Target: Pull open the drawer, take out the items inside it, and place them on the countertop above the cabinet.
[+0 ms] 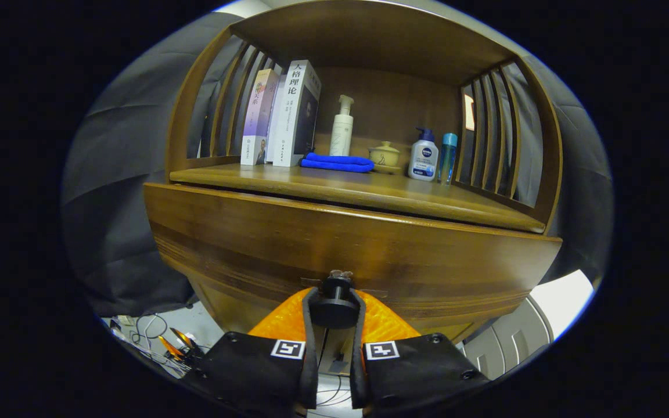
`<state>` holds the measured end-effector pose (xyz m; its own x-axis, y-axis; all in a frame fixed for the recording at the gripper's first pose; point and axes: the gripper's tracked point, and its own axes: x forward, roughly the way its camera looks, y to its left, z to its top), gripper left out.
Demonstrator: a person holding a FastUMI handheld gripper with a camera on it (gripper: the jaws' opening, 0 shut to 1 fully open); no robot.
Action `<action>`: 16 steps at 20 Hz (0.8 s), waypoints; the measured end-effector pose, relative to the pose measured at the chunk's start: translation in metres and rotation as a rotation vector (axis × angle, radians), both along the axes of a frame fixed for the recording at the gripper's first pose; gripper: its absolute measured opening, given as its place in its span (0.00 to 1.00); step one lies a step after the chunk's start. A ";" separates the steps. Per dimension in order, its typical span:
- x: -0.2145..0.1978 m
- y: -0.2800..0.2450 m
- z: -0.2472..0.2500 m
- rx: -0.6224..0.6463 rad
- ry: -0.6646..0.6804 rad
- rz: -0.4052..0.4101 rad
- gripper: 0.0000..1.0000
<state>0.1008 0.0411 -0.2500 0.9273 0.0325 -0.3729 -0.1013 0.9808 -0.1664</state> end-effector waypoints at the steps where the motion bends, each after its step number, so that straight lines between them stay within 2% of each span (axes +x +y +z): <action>1: -0.005 0.000 0.001 -0.009 -0.001 0.005 0.24; 16: -0.074 0.003 0.003 -0.013 0.006 0.075 0.24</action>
